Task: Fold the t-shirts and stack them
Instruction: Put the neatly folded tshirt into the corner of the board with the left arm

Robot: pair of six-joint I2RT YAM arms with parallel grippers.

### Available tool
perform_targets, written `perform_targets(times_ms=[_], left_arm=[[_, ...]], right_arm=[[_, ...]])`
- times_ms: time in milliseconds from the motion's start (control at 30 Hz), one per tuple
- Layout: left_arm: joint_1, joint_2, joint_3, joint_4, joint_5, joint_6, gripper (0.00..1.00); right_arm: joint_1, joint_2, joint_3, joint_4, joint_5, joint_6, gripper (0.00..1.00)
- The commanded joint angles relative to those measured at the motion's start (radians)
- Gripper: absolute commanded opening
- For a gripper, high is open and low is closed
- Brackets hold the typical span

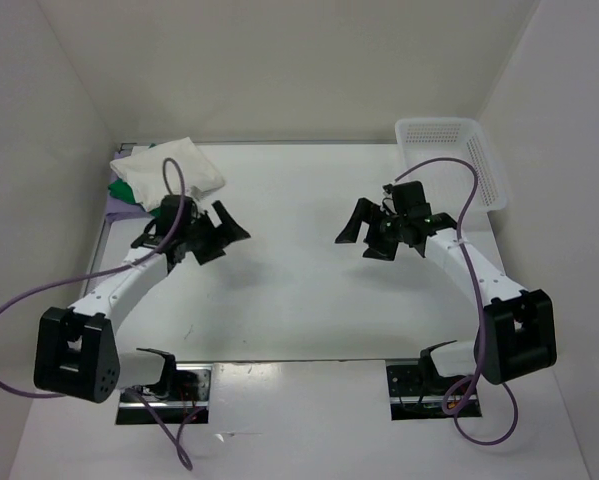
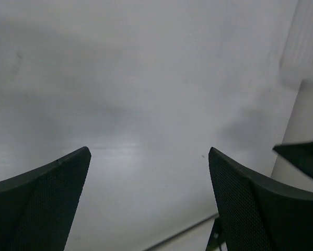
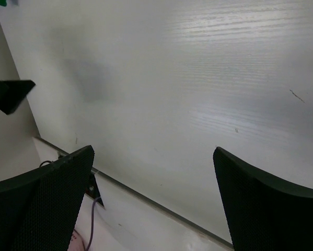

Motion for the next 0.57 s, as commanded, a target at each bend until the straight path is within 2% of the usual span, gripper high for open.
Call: perform_targets(times_ms=[0,67,167,400,533], left_arm=[[-0.137,0.002,-0.012,-0.109,0.047,0.038,1.00],[-0.203,0.002,-0.049,-0.109,0.065,0.038,1.00],[-0.212,-0.033,-0.109,-0.070,0.094,0.018,1.00],[-0.212,-0.138,-0.043,-0.092,0.105,0.104,1.00],[-0.212,-0.127,-0.043,-0.073,0.120,0.116,1.00]], right_arm=[[0.014,-0.004,-0.021,0.027,0.022,0.016,1.00],[0.014,-0.013,-0.032,0.027,0.033,0.028,1.00],[0.014,-0.013,-0.032,0.027,0.024,0.039,1.00],[0.014,-0.047,-0.032,-0.002,0.053,0.060,1.00],[0.014,-0.069,-0.041,-0.002,0.062,0.069,1.00]])
